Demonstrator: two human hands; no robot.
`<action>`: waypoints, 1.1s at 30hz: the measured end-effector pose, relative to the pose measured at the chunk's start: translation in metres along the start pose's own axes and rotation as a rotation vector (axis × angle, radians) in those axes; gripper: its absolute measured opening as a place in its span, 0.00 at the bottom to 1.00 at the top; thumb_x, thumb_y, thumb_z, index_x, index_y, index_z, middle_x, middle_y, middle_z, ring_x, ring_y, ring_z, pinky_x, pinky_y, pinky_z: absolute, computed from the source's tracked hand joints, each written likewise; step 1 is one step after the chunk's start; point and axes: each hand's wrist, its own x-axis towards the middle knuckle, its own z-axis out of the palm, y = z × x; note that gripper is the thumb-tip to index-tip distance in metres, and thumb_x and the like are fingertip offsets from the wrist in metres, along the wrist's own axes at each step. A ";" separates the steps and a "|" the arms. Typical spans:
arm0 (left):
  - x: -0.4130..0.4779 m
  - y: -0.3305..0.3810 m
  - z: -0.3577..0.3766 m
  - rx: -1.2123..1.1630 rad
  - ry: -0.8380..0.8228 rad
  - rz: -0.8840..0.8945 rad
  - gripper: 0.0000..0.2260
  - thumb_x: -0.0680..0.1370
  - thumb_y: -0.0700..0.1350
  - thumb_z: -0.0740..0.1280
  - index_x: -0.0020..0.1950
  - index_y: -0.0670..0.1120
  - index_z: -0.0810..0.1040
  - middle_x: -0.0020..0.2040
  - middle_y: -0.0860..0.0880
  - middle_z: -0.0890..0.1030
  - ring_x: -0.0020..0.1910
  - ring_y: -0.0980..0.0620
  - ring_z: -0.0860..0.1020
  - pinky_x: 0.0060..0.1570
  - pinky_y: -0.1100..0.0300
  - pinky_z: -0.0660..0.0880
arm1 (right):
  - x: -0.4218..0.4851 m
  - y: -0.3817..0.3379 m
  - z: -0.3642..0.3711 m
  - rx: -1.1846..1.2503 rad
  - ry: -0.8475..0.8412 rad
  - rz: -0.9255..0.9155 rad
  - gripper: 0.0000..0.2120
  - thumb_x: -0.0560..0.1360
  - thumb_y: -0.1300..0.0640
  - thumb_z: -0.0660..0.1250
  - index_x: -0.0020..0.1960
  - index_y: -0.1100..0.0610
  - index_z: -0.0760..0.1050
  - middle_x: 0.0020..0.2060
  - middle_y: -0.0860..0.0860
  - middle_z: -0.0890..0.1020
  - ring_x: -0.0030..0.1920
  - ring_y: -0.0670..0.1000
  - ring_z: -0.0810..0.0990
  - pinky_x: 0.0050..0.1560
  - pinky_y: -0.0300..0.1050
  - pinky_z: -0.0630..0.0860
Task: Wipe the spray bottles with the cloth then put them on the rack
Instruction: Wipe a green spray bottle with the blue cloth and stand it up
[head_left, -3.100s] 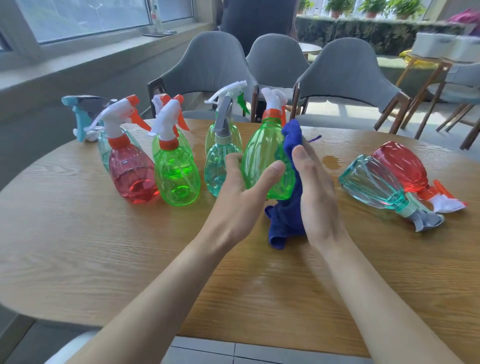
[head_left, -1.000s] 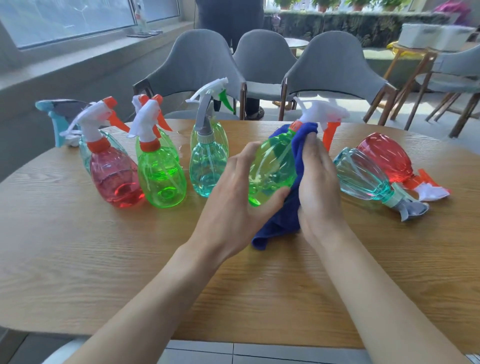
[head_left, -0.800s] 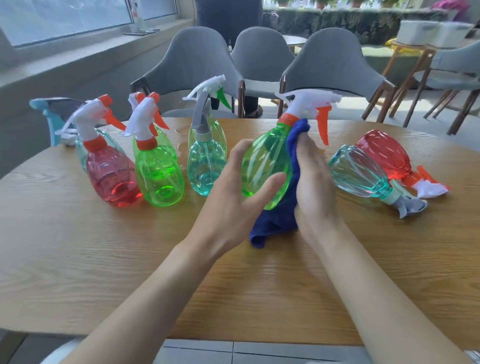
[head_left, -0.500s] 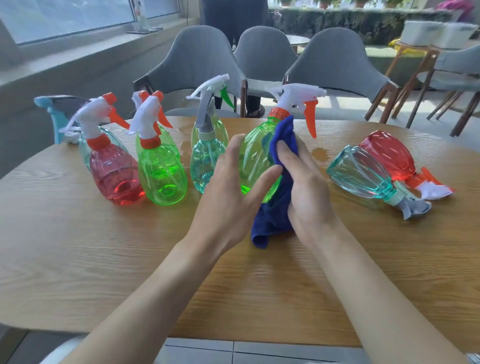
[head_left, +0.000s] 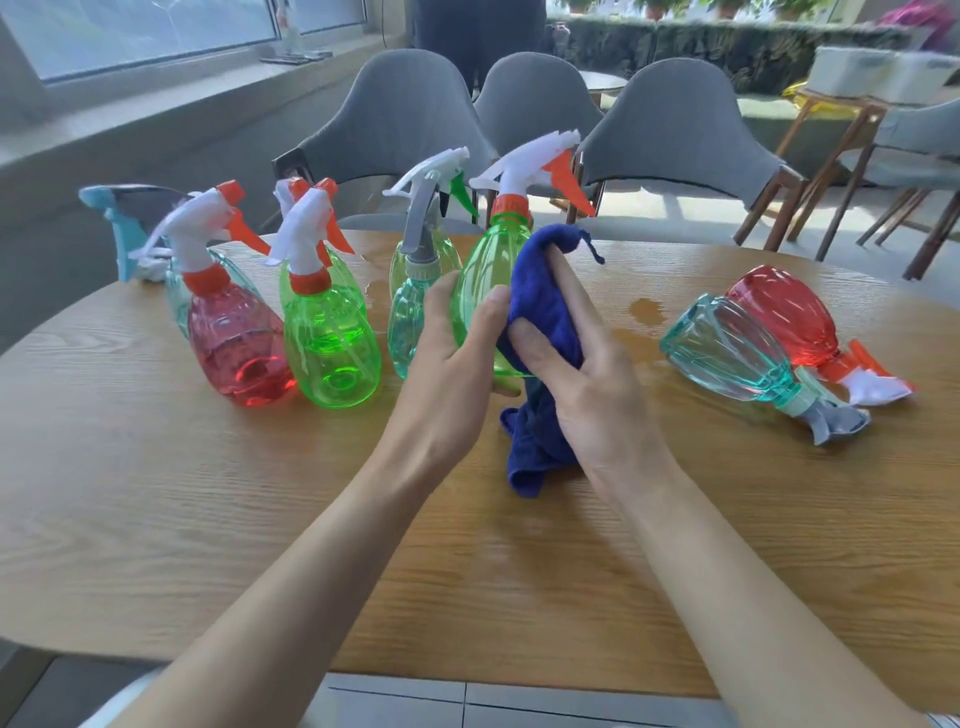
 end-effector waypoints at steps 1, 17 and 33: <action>-0.002 0.002 0.001 0.020 -0.016 0.019 0.26 0.89 0.52 0.59 0.85 0.51 0.57 0.56 0.70 0.69 0.41 0.86 0.72 0.44 0.81 0.71 | 0.001 0.000 0.001 0.021 0.026 0.002 0.29 0.85 0.57 0.66 0.83 0.48 0.63 0.72 0.39 0.78 0.73 0.39 0.75 0.75 0.41 0.70; -0.012 -0.010 -0.001 0.511 -0.104 0.360 0.35 0.84 0.68 0.50 0.88 0.55 0.46 0.82 0.54 0.60 0.81 0.64 0.59 0.71 0.75 0.56 | -0.001 -0.003 0.008 0.275 0.183 0.146 0.18 0.80 0.52 0.74 0.68 0.53 0.77 0.49 0.48 0.84 0.52 0.49 0.83 0.60 0.49 0.79; -0.014 -0.012 0.006 0.379 -0.095 0.307 0.31 0.85 0.69 0.51 0.87 0.62 0.52 0.79 0.59 0.64 0.80 0.62 0.62 0.76 0.59 0.62 | 0.000 -0.001 0.007 0.263 0.210 0.151 0.15 0.79 0.44 0.71 0.61 0.50 0.77 0.44 0.45 0.80 0.47 0.46 0.81 0.55 0.46 0.76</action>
